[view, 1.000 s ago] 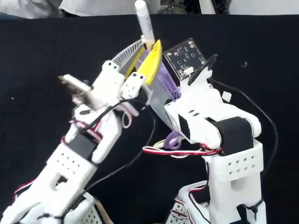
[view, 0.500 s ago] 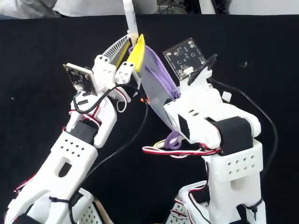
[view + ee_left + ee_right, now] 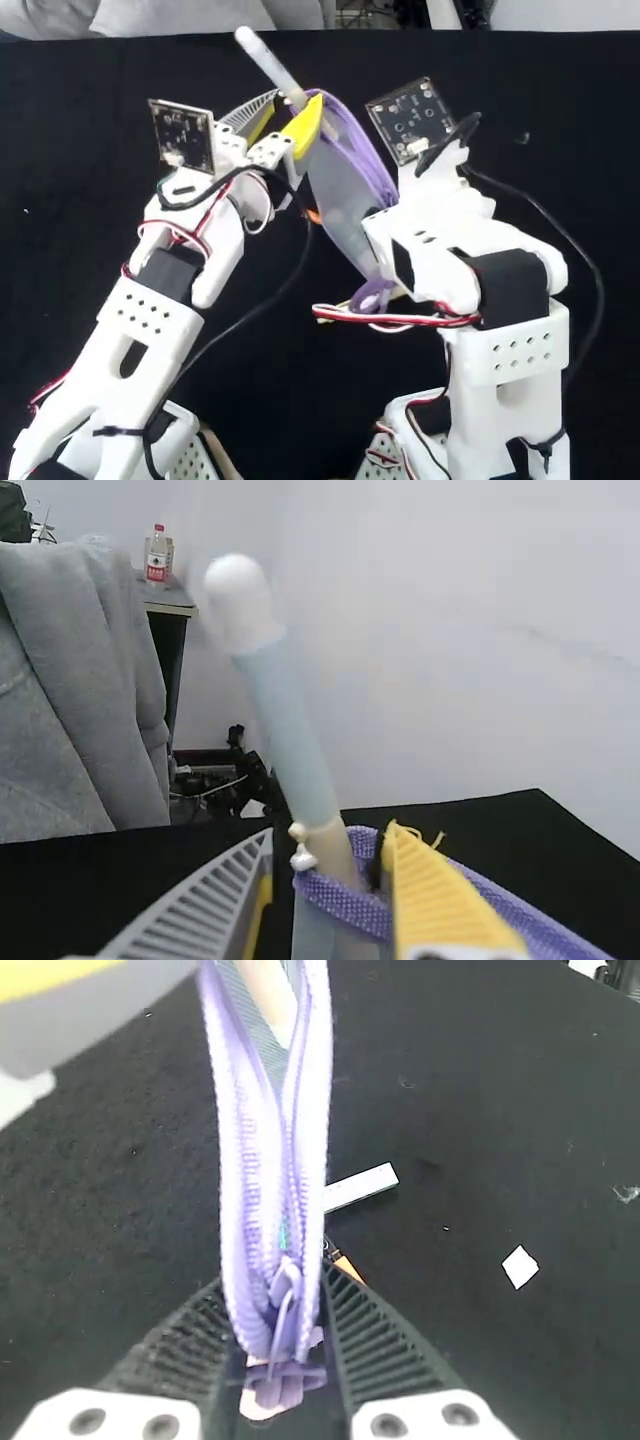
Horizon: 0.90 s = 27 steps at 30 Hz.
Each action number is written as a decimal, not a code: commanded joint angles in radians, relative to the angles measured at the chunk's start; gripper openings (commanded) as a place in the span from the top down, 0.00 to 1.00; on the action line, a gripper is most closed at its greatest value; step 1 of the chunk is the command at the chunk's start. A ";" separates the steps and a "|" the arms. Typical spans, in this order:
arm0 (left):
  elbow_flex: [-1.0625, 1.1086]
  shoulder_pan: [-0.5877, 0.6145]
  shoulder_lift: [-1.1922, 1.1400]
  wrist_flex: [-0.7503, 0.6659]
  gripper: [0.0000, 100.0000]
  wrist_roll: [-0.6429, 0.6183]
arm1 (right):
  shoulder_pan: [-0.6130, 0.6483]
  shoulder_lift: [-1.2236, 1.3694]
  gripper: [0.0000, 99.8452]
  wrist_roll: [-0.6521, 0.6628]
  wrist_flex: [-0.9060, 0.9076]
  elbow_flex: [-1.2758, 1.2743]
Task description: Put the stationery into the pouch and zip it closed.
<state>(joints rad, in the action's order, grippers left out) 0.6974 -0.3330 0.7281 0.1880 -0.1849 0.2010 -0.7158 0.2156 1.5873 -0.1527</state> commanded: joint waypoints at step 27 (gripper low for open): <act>-0.285 0.211 0.245 0.284 0.82 -0.157 | -0.101 0.001 0.99 0.006 0.031 0.173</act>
<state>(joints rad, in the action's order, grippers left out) 0.4887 -0.1718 0.9597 0.4626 -0.3184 0.1565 -0.7158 0.2156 1.5980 -0.0959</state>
